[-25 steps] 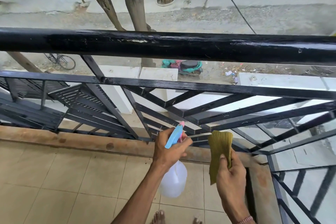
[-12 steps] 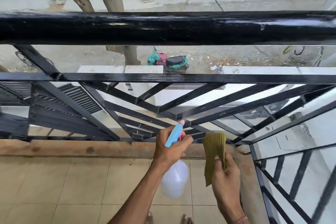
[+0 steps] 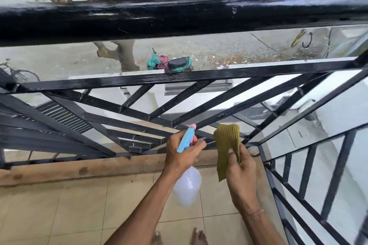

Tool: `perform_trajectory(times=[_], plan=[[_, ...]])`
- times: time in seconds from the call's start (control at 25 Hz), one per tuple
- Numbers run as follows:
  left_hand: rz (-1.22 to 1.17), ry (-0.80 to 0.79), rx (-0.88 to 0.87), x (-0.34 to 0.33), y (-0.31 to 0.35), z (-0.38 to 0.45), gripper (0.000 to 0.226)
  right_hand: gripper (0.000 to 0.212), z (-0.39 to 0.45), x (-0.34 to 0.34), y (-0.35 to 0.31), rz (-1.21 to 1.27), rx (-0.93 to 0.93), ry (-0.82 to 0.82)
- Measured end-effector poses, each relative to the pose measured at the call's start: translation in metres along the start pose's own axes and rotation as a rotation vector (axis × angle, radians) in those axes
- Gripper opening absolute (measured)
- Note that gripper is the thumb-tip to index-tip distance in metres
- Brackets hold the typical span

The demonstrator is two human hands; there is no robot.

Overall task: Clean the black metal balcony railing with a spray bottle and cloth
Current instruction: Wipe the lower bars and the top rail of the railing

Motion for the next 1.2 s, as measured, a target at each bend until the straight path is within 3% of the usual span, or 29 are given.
perform_trajectory(times=[0.52,0.76,1.2], plan=[[0.076,-0.050,-0.005,-0.063,-0.013,0.018,0.017,0.027,0.047,0.043,0.028,0.020,-0.032,0.109],[0.132,-0.039,-0.050,-0.092,-0.011,0.023,0.030,0.031,0.045,0.068,0.049,0.043,-0.125,0.176],[0.260,-0.098,-0.119,-0.150,-0.007,0.025,0.023,0.033,0.040,0.106,0.070,0.026,-0.176,0.252]])
Point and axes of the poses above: each hand's wrist, its own z-axis towards the middle knuckle, its own x-axis out of the back of the hand, y = z × x, the point moved 7 cm from there along z, towards the middle knuckle, and after that the axes turned 13 degrees about x, right-handed, at the moved point
